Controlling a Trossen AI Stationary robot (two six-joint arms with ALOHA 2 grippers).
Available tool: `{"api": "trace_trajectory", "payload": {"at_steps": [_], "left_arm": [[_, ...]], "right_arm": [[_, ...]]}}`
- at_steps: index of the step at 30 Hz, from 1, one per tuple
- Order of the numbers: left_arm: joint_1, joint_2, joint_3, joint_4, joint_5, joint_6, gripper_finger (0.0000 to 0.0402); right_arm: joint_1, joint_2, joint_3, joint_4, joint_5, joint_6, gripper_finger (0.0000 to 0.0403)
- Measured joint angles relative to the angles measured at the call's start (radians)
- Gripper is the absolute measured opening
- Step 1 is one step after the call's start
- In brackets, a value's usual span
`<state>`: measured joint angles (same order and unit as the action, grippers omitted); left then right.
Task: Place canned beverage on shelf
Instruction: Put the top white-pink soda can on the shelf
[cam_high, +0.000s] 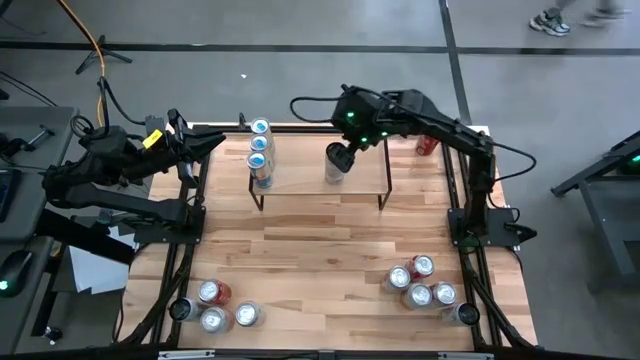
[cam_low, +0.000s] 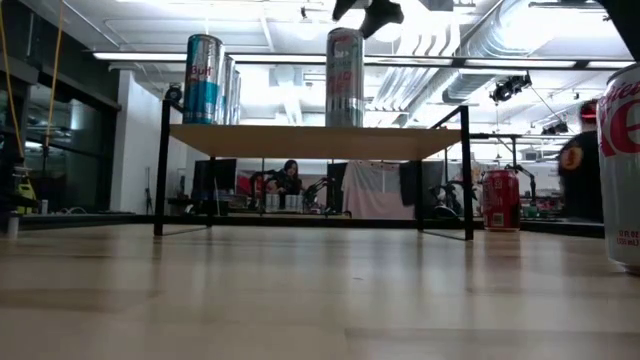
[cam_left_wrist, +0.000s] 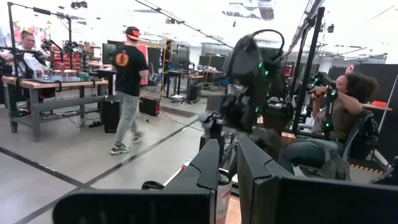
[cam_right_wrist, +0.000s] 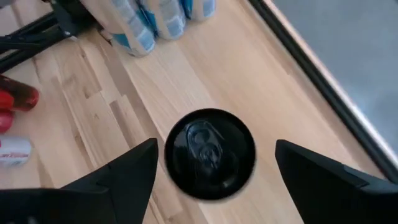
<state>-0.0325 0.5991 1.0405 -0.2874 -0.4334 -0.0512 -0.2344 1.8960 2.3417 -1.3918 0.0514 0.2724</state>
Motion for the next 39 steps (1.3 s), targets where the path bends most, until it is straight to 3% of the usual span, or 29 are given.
{"api": "trace_trajectory", "payload": {"at_steps": [6,10,13,16,20,24,27,30,39], "left_arm": [[0.0,0.0,0.0,-0.001,0.0,0.001,0.0],[0.0,0.0,0.0,0.0,0.0,0.002,0.0],[0.0,0.0,0.0,0.0,0.0,0.003,0.0],[0.0,0.0,0.0,0.0,0.0,0.003,0.0],[0.0,0.0,0.0,0.0,-0.001,0.003,0.0],[0.0,0.0,0.0,0.0,-0.001,0.003,0.0],[0.0,0.0,0.0,0.0,-0.001,0.002,0.0],[0.0,0.0,0.0,0.0,-0.001,0.0,0.0],[0.0,0.0,0.0,0.001,-0.001,0.0,0.0]], "right_arm": [[0.02,-0.085,0.0,-0.102,0.071,-0.051,0.0304],[0.067,-0.133,-0.016,-0.172,0.159,-0.04,0.028],[0.108,-0.205,-0.129,-0.138,0.186,-0.042,0.0244],[0.136,-0.301,-0.335,-0.126,0.245,0.011,0.0192],[0.151,-0.477,-0.692,0.109,0.211,0.071,0.0103],[0.152,-0.639,-1.015,0.483,0.118,0.04,0.0016],[0.138,-0.713,-1.189,0.783,0.101,-0.008,0.0017],[0.12,-0.727,-1.304,0.973,0.097,-0.085,0.0022],[0.092,-0.631,-1.374,1.174,0.135,-0.071,0.0002]]}}
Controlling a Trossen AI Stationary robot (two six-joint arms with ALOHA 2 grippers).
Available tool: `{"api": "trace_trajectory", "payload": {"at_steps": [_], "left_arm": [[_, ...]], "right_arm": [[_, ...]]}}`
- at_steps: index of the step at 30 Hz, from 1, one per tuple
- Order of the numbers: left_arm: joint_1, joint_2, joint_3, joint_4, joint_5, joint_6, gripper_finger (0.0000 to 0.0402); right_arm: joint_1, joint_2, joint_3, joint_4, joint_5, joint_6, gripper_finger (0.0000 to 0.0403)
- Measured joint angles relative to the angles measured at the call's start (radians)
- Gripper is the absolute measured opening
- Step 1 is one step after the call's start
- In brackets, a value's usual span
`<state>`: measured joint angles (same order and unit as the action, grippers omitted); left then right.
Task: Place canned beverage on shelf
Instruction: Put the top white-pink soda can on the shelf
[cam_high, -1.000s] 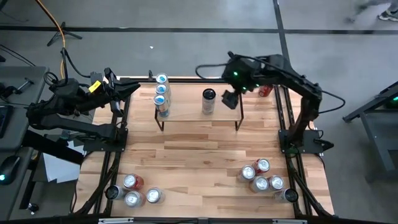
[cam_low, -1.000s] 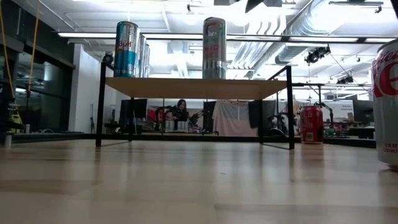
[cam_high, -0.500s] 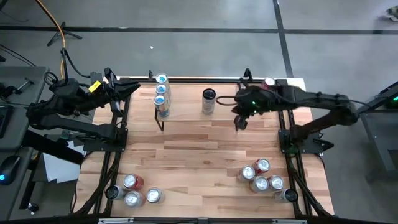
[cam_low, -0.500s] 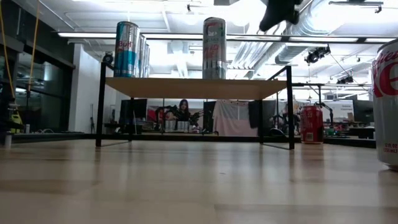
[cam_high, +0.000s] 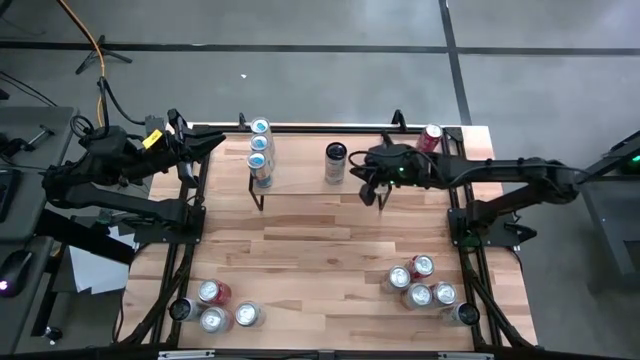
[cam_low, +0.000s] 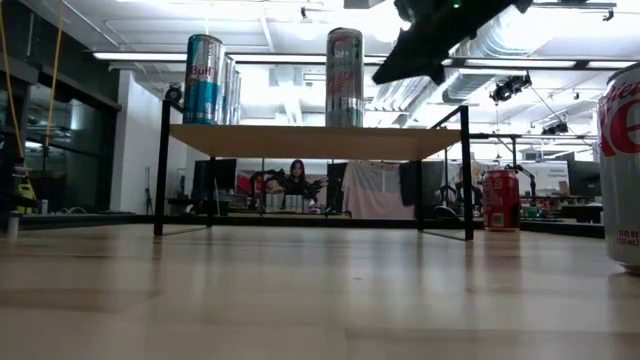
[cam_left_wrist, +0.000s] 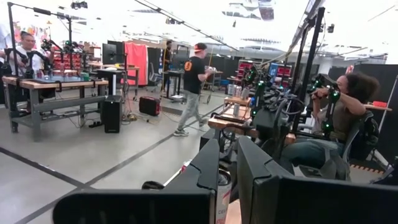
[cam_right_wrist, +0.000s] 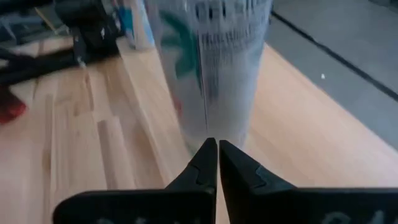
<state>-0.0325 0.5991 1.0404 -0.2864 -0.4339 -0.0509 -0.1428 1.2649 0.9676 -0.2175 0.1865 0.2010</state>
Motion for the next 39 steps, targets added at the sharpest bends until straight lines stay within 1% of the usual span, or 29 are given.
{"api": "trace_trajectory", "payload": {"at_steps": [3,5,7,12,15,20,27,31,33,39], "left_arm": [[0.0,0.0,0.0,0.0,-0.003,0.0,0.0],[0.0,0.0,0.0,0.0,-0.003,0.0,0.0],[0.0,0.0,0.0,0.0,-0.003,-0.001,0.0],[0.0,0.0,0.0,0.0,-0.004,0.0,0.0],[0.0,0.0,0.0,-0.001,-0.004,0.0,0.0],[0.0,0.0,0.0,0.0,-0.004,0.001,0.0],[0.0,0.0,0.0,0.0,-0.004,0.0,0.0],[0.0,0.0,0.0,-0.001,-0.004,0.001,0.0],[0.0,0.0,0.0,0.0,-0.004,0.002,0.0],[0.0,0.0,0.0,0.0,-0.004,0.002,0.0]], "right_arm": [[0.0,0.039,0.0,0.032,0.006,-0.001,0.0001],[0.0,0.058,0.0,0.025,0.043,0.001,0.0],[-0.001,0.068,0.0,0.031,0.065,0.0,0.0],[-0.002,0.079,0.0,0.089,0.07,-0.001,0.0],[-0.002,0.079,0.0,0.122,0.094,0.0,0.0],[-0.002,0.098,0.001,0.217,0.094,0.005,0.0],[-0.002,0.205,0.001,0.397,0.102,0.008,0.0],[-0.003,0.245,0.001,0.475,0.106,0.007,0.0],[-0.007,0.259,0.001,0.502,0.125,0.009,0.0],[-0.036,0.306,0.002,0.607,0.132,0.068,0.0]]}}
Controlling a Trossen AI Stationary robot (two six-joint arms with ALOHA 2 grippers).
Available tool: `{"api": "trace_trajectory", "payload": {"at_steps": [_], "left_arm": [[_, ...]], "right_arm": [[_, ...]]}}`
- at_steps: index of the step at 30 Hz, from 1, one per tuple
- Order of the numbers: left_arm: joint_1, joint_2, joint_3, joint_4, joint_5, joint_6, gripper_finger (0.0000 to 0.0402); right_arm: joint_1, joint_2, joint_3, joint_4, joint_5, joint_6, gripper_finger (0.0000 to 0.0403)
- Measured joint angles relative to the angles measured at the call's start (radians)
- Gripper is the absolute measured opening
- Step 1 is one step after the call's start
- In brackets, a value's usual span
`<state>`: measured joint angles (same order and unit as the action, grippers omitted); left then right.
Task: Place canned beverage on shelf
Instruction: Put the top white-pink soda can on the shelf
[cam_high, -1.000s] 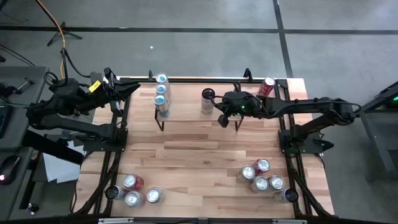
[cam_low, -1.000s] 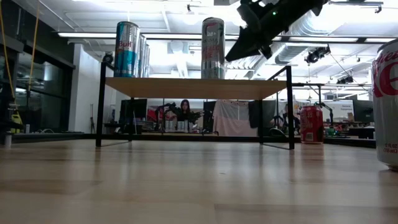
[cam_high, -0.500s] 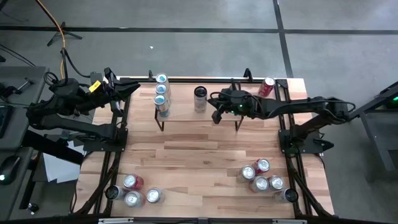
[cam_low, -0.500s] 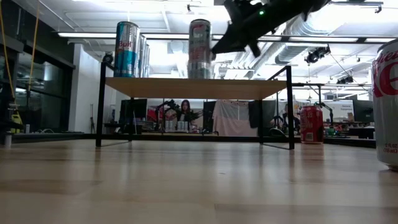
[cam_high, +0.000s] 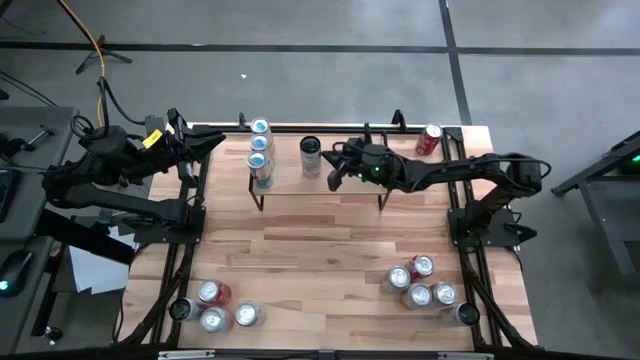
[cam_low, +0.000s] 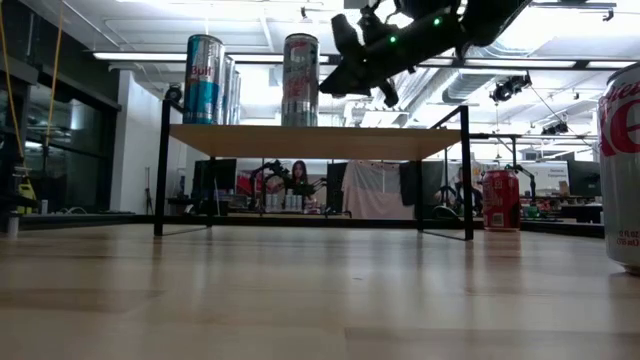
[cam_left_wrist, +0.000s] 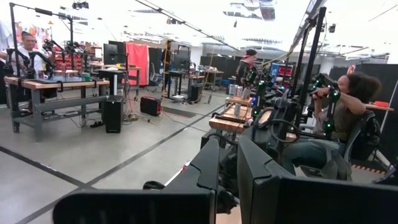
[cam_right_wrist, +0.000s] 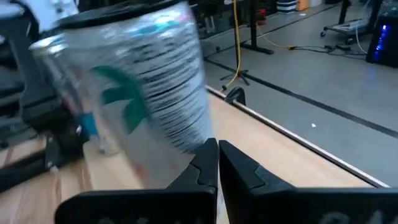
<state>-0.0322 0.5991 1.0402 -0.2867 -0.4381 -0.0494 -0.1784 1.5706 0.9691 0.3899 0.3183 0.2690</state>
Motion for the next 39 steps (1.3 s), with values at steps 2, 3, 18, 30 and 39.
{"api": "trace_trajectory", "payload": {"at_steps": [2,3,18,30,39], "left_arm": [[0.0,0.0,0.0,0.0,0.0,0.0,0.0],[0.0,0.0,0.0,0.0,0.0,0.0,0.0],[0.0,0.0,0.0,0.001,-0.013,0.001,0.0],[0.0,0.0,0.0,0.002,-0.017,0.018,0.0],[0.0,0.0,0.0,0.004,-0.018,0.02,0.0]], "right_arm": [[-0.008,0.017,0.01,0.01,-0.005,0.014,0.0],[-0.008,0.024,0.021,0.009,-0.007,0.015,0.0],[-0.012,0.142,0.281,-0.23,-0.003,-0.047,0.0],[0.039,0.12,0.29,-0.449,0.012,0.002,0.0],[0.051,0.125,0.29,-0.408,0.01,0.05,0.0]]}}
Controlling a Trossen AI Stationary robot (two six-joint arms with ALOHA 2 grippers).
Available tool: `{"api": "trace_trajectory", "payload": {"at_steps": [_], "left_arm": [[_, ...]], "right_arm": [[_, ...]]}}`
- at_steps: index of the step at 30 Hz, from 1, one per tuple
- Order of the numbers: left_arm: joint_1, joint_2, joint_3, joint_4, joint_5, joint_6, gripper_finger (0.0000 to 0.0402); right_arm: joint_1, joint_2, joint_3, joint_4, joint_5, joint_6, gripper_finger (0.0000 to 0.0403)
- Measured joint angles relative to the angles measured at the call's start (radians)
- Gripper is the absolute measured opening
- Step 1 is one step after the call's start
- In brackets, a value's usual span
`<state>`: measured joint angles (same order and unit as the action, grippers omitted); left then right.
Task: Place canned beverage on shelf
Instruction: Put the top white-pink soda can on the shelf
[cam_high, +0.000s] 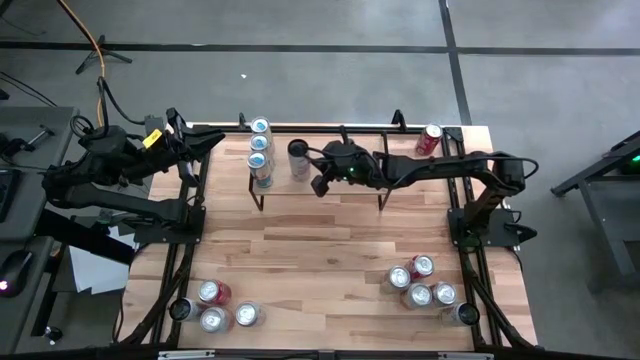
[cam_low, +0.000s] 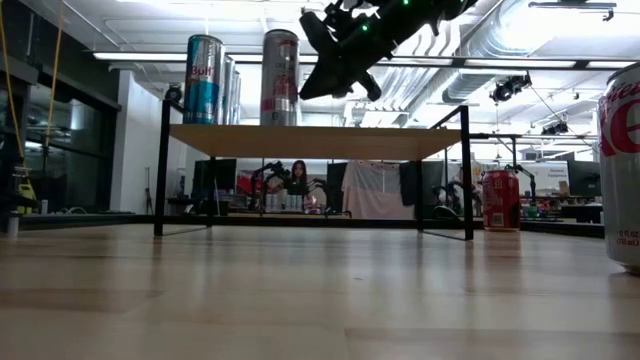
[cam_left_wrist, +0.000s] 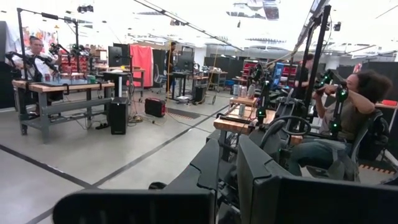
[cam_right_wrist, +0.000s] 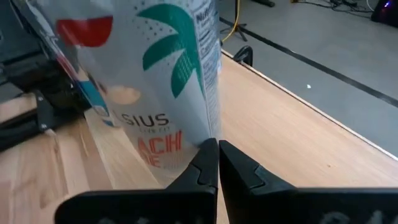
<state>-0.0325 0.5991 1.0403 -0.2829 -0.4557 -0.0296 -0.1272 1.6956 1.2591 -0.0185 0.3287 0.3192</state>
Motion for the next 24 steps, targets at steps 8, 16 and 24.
{"api": "trace_trajectory", "payload": {"at_steps": [8,16,24], "left_arm": [[0.0,-0.001,0.0,0.005,0.0,0.0,0.0],[0.0,-0.001,0.0,0.018,0.0,0.006,0.0],[0.0,0.0,0.0,0.052,-0.001,0.034,0.0]], "right_arm": [[0.006,0.041,-0.001,0.107,-0.05,0.025,0.0],[0.02,0.062,0.0,0.167,-0.071,0.042,0.0],[0.037,0.08,0.0,0.213,-0.095,0.04,0.0]]}}
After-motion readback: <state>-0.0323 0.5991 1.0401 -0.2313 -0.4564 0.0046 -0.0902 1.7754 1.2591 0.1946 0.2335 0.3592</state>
